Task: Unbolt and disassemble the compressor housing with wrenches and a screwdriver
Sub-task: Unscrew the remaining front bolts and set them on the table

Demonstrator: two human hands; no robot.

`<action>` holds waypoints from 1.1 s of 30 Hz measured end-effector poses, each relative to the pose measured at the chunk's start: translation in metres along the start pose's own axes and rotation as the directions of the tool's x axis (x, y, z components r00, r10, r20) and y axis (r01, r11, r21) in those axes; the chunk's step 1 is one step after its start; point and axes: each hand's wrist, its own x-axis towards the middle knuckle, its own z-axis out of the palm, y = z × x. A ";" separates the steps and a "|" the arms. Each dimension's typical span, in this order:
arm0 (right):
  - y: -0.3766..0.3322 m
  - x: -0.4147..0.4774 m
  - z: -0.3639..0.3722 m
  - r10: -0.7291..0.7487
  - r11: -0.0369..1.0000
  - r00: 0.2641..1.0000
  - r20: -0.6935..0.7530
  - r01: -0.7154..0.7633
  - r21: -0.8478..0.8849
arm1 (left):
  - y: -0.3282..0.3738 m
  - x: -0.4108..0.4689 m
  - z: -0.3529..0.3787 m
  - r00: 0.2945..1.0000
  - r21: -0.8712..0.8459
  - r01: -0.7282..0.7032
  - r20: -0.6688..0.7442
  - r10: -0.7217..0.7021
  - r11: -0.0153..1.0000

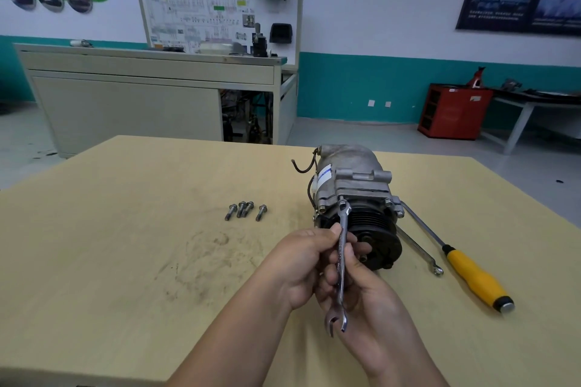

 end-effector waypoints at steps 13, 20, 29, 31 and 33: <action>-0.024 -0.003 -0.007 -0.087 0.982 0.992 -0.095 0.070 -0.176 | 0.000 -0.001 0.010 0.990 0.211 -0.122 -0.044 0.134 0.970; -0.022 -0.004 -0.007 0.043 0.993 0.998 0.043 -0.047 0.111 | 0.001 -0.002 0.011 0.999 0.055 -0.048 0.020 0.047 0.997; -0.021 -0.003 0.001 0.015 0.997 1.000 -0.023 -0.013 0.079 | -0.002 0.001 0.010 0.993 0.205 -0.103 -0.028 0.111 0.973; -0.020 -0.002 0.002 -0.005 0.999 0.999 -0.036 0.006 0.046 | -0.001 0.001 0.010 0.990 0.207 -0.129 -0.022 0.136 0.970; -0.019 -0.003 0.003 -0.036 0.999 0.999 -0.040 0.037 0.016 | 0.001 0.001 0.012 0.992 0.177 -0.126 0.002 0.128 0.976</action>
